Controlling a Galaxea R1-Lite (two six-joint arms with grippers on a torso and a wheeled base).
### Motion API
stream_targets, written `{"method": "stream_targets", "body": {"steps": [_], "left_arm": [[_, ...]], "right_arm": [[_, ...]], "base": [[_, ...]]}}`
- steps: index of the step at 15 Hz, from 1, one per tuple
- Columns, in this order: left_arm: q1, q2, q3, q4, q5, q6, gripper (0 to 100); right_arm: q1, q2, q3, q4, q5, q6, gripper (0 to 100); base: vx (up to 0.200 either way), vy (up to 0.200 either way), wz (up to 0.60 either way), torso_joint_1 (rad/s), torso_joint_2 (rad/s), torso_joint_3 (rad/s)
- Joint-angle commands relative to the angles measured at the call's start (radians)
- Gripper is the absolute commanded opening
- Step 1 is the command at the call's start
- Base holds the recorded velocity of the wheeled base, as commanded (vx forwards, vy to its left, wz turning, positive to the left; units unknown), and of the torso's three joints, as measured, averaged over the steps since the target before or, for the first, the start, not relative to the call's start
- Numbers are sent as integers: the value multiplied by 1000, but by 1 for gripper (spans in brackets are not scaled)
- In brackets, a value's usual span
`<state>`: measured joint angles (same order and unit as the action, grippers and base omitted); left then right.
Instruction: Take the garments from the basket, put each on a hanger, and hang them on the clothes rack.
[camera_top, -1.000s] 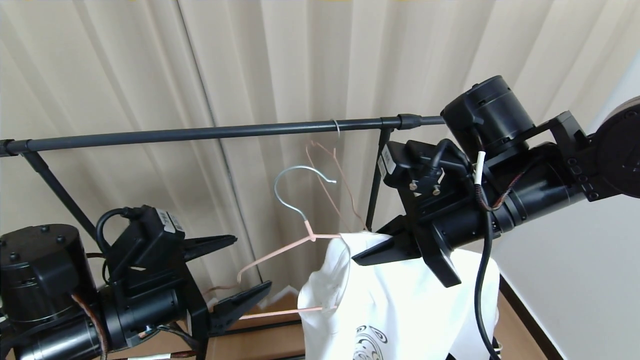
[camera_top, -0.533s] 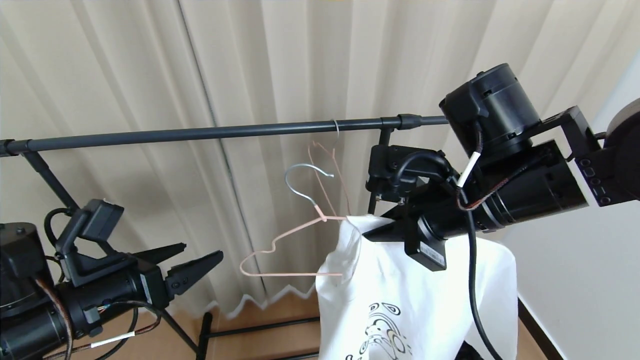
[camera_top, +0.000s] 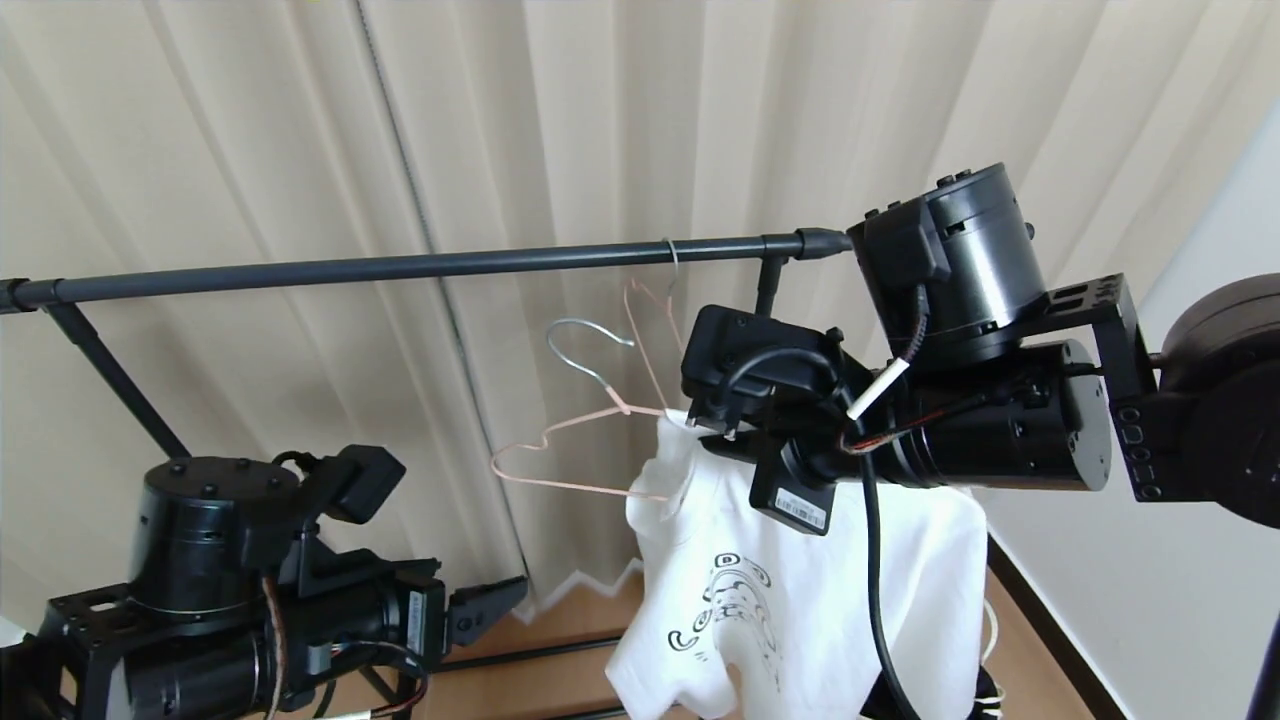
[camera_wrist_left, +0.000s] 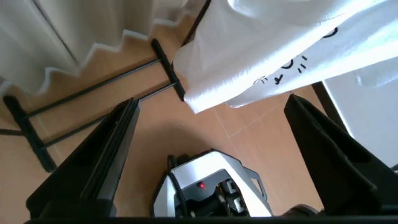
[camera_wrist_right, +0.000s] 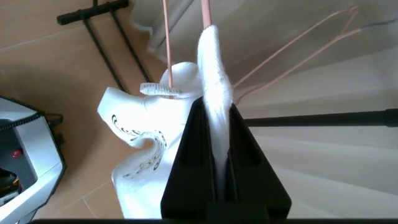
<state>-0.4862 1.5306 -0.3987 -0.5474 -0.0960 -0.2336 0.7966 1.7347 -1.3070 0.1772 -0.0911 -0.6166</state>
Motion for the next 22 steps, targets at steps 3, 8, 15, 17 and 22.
{"method": "stream_targets", "body": {"steps": [3,8,15,17,22], "left_arm": [[-200,195,-75,4,209,-118,100],[-250,364,-227,6,361,-308,100],[-249,467,-381,4,441,-375,100],[-250,526,-431,1,506,-383,100],[-262,577,-440,-2,519,-383,100]], "right_arm": [[15,-14,45,-73,-44,5,0],[18,-30,107,-171,-61,5,0],[46,-63,132,-171,-59,6,0],[49,-73,130,-171,-59,5,0],[49,-78,121,-173,-59,5,0]], "base": [[0,0,0,0,0,0],[0,0,0,0,0,0],[0,0,0,0,0,0],[0,0,0,0,0,0],[0,0,0,0,0,0]]}}
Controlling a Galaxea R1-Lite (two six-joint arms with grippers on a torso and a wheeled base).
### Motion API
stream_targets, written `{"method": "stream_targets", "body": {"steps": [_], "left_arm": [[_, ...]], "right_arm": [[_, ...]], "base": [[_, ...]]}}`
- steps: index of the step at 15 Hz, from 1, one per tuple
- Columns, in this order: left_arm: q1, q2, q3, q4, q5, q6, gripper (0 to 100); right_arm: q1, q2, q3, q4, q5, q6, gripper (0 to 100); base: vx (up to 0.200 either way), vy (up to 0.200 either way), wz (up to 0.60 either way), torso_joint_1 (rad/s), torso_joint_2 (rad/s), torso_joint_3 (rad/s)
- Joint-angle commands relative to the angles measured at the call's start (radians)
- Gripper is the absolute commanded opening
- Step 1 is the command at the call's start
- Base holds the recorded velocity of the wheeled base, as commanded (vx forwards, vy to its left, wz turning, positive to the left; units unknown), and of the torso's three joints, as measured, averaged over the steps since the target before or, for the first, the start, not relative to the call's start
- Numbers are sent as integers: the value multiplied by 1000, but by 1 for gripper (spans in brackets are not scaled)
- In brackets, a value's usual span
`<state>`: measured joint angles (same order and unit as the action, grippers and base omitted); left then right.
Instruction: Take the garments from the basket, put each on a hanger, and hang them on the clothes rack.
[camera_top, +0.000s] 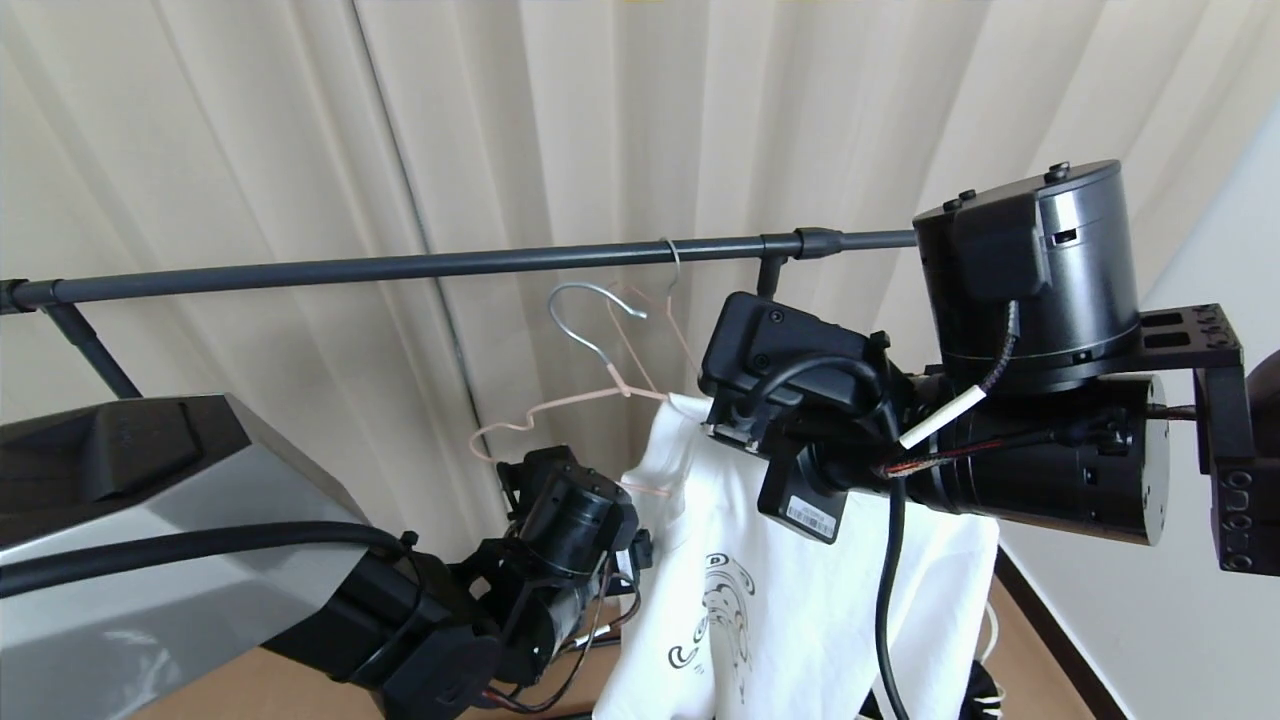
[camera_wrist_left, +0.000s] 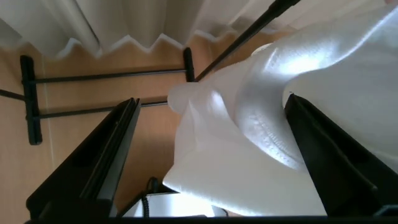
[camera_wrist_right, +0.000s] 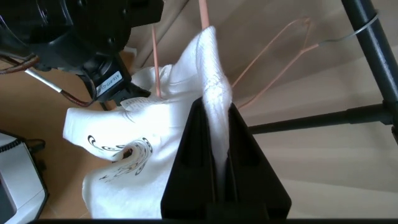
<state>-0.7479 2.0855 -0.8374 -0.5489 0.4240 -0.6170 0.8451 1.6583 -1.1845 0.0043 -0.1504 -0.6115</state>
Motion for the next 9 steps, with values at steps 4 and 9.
{"method": "stream_targets", "body": {"steps": [4,9], "left_arm": [[1,22,9,0,42,3,0],[22,-97,11,4,71,33,0]], "right_arm": [[-3,-12,3,0,0,1,0],[-26,-48,45,0,8,9,0]], "base": [[0,0,0,0,0,0],[0,0,0,0,0,0]]}}
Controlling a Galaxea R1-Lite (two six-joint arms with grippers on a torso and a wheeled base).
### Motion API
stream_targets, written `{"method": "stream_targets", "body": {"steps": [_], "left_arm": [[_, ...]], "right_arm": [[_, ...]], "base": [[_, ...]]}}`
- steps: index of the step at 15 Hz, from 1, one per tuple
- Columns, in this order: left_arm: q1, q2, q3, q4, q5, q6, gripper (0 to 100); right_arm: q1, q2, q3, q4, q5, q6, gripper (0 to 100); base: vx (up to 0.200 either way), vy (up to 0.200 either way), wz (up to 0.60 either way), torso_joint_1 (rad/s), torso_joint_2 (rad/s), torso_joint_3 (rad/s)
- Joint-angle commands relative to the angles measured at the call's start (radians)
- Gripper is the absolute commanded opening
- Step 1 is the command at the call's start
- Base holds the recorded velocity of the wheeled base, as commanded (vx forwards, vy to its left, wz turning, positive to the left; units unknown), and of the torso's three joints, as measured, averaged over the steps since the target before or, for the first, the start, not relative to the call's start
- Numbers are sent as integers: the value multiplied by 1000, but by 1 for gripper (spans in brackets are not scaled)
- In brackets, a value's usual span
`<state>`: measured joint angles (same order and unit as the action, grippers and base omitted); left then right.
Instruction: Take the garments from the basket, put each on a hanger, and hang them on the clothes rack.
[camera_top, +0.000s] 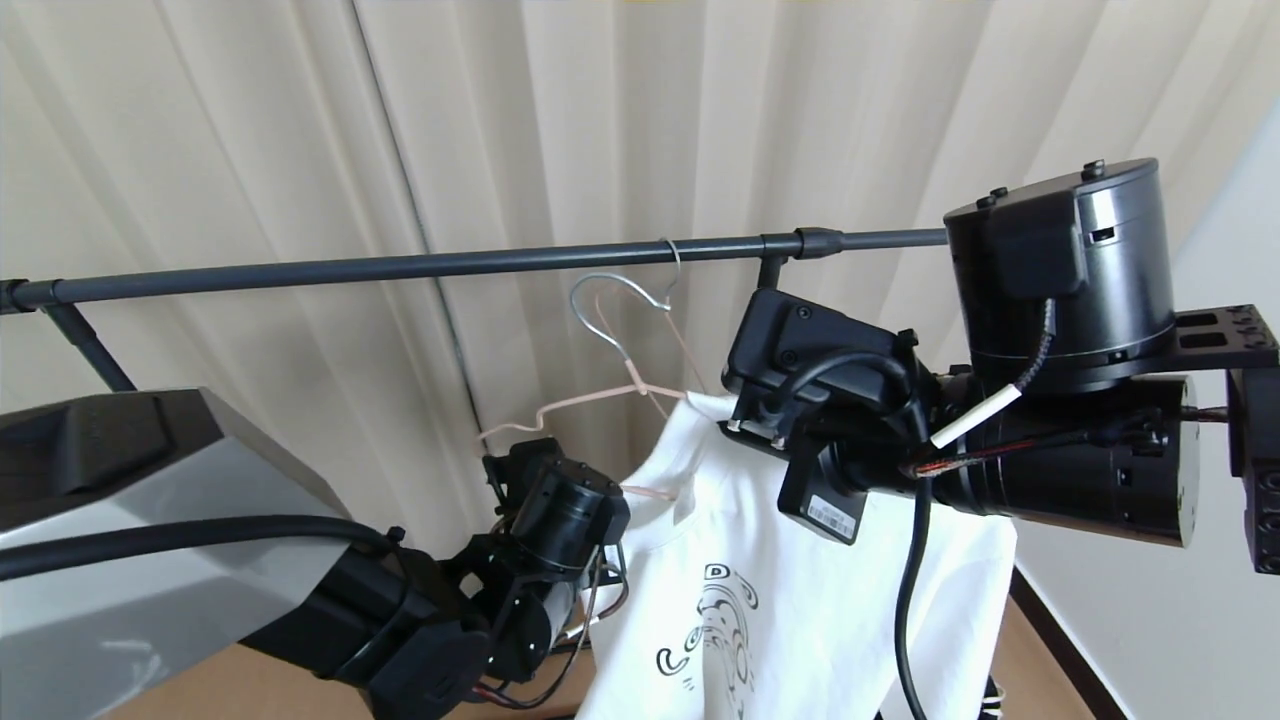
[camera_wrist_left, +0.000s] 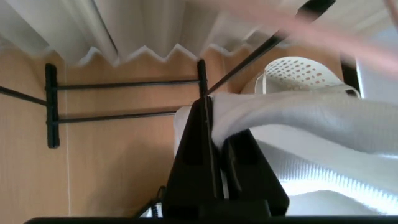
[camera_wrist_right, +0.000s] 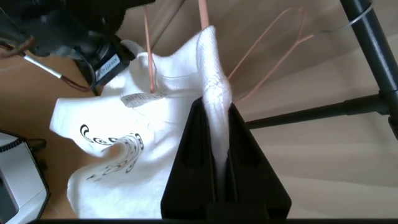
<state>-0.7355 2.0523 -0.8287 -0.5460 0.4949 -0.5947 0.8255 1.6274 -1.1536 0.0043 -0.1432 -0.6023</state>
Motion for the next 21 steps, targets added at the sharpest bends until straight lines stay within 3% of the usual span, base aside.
{"method": "stream_targets", "body": {"steps": [1,3,5,6,12,14,21], "left_arm": [[22,-90,16,1,1,33,0],[38,-109,22,1,4,50,0],[41,-123,22,1,5,61,0],[41,-133,30,1,5,75,0],[47,-150,36,0,17,138,0],[47,-159,43,-2,21,153,0],[104,-166,48,-2,22,154,0]], "right_arm": [[-13,-37,38,0,5,47,0],[-14,-75,81,-4,8,128,0],[-51,-109,153,-64,68,131,0],[-60,-123,209,-130,99,131,0],[-103,-135,532,-526,105,176,0],[-103,-129,557,-604,99,176,0],[-115,-166,594,-604,97,177,0]], "base": [[0,0,0,0,0,0],[0,0,0,0,0,0],[0,0,0,0,0,0],[0,0,0,0,0,0],[0,0,0,0,0,0],[0,0,0,0,0,0],[0,0,0,0,0,0]]}}
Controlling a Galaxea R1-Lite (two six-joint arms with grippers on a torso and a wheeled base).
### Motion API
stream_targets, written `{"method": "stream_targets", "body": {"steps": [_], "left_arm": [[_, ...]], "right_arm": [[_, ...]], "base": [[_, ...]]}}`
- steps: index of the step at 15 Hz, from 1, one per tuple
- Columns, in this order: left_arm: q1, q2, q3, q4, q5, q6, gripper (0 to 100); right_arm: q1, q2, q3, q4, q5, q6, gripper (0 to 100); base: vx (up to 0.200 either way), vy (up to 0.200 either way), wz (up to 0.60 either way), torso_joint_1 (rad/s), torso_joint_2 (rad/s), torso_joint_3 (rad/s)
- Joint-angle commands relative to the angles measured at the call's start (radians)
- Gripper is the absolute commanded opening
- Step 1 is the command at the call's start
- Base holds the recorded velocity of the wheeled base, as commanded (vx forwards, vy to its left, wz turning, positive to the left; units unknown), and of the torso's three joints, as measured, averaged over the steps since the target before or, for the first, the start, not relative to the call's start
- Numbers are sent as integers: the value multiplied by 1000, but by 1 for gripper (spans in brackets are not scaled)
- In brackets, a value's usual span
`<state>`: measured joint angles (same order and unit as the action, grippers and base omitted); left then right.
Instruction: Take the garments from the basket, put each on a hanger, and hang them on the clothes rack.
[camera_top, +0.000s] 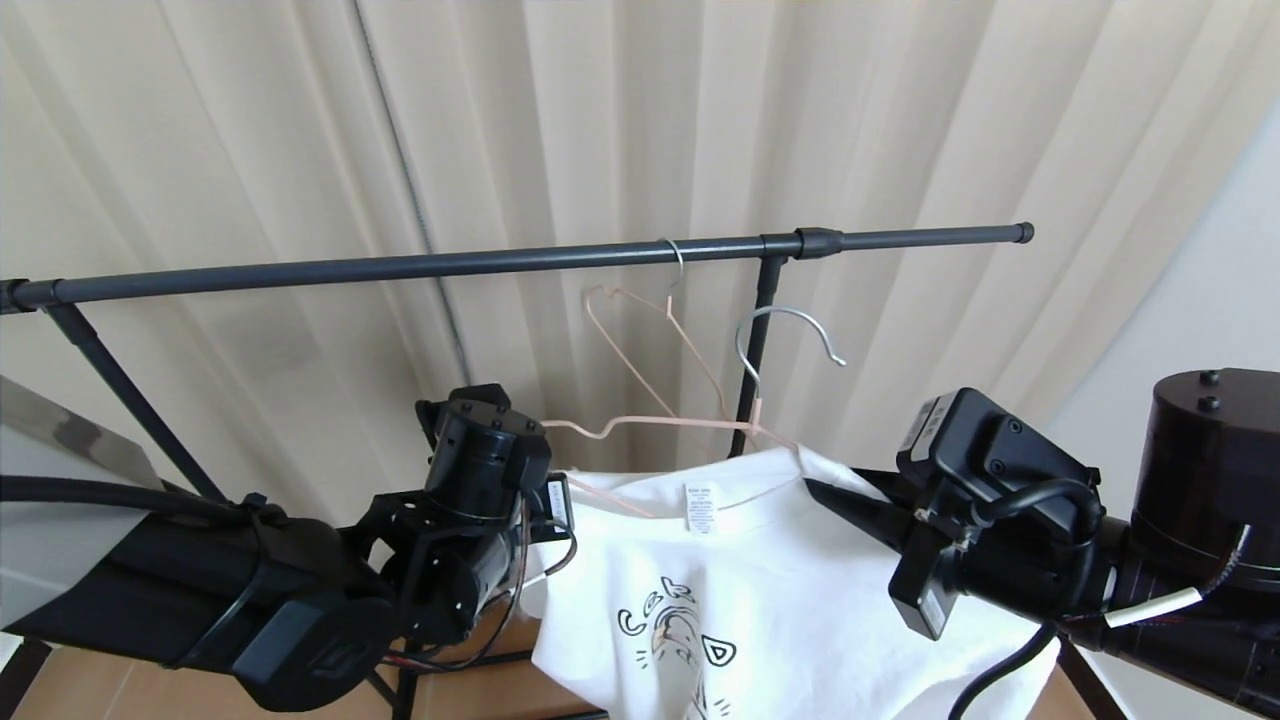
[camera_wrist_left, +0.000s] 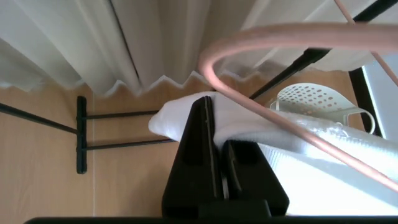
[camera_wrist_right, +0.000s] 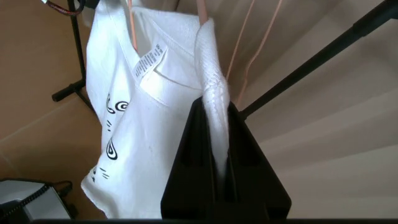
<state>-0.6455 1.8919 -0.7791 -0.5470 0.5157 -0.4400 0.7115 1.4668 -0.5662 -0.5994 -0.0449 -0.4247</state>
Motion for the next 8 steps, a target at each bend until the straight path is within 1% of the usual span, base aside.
{"method": "stream_targets", "body": {"steps": [1,3,8], "left_arm": [[26,-7,-2,-1,1,0,0],[38,-13,-3,-1,1,4,0],[86,-27,-35,-2,-3,55,0]], "right_arm": [[-1,-8,11,-3,-1,-2,0],[-3,-8,12,-3,-1,-2,0],[-4,-28,34,-3,2,-8,0]], "base": [[0,0,0,0,0,0],[0,0,0,0,0,0],[0,0,0,0,0,0]]}}
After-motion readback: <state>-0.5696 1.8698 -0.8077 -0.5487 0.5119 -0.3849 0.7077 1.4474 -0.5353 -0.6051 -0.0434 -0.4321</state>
